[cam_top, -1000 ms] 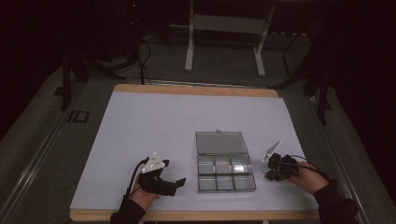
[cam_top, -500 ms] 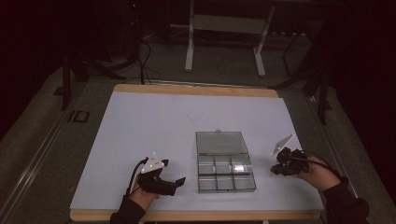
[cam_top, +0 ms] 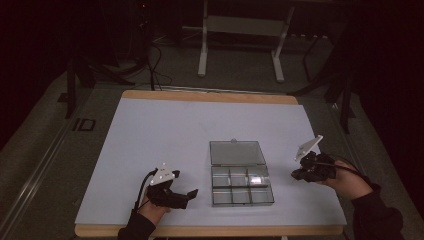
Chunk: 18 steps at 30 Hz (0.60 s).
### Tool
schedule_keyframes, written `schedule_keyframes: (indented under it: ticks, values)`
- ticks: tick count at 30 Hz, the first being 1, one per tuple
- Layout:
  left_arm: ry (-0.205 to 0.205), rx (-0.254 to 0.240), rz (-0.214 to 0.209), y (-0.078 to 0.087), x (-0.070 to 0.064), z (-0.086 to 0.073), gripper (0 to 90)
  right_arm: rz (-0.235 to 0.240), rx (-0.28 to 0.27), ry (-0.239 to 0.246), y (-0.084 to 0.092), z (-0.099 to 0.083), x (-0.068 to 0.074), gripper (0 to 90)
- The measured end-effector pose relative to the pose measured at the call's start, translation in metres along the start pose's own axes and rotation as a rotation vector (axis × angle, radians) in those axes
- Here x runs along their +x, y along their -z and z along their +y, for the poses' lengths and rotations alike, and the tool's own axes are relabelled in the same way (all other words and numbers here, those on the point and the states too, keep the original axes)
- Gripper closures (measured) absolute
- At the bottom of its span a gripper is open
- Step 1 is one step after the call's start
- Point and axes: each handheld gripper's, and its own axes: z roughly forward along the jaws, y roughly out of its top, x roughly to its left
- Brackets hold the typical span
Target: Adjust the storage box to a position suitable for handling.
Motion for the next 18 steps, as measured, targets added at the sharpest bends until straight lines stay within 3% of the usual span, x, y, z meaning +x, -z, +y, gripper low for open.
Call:
schedule_keyframes:
  ticks: [15, 18]
  values:
    - [-0.005, 0.005, -0.005, 0.000, -0.001, -0.001, 4.3, 0.010, -0.034, 0.074, 0.017, 0.031, 0.006, 86.1]
    - [-0.006, -0.001, -0.002, 0.000, -0.001, -0.001, 4.3, 0.030, -0.051, 0.091, 0.018, 0.036, 0.008, 86.1]
